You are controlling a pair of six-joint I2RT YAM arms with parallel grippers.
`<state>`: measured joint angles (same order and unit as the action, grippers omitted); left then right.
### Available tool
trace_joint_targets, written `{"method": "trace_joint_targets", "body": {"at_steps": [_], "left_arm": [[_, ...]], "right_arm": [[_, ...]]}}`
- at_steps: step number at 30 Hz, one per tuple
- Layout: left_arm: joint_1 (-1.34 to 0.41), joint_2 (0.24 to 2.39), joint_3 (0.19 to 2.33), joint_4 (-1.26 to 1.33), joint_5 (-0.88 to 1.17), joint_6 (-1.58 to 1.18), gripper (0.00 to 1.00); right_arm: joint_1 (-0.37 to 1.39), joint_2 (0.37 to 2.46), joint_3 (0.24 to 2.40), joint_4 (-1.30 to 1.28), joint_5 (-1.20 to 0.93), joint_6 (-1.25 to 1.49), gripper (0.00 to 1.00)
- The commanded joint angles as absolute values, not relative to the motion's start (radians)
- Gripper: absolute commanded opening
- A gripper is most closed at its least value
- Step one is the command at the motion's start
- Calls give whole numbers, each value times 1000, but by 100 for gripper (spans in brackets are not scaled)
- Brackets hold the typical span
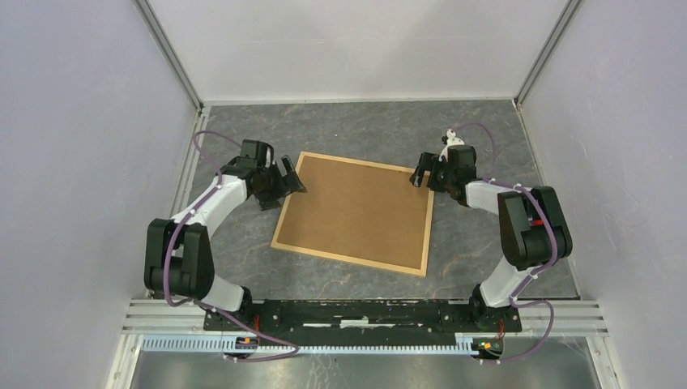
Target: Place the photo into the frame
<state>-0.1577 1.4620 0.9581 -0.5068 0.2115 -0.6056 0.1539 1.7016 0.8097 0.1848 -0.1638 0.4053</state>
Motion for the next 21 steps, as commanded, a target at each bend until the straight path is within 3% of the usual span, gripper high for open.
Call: {"method": "trace_joint_targets", "body": {"at_steps": [1,21], "left_arm": [[-188,1517,1004,-536,208,-541,100],[-199,1624,1012,-529,219,-538,100]], "right_arm": [[158,1723,838,166,-214,386,93],[156,1729,836,175,-245,388,93]]}}
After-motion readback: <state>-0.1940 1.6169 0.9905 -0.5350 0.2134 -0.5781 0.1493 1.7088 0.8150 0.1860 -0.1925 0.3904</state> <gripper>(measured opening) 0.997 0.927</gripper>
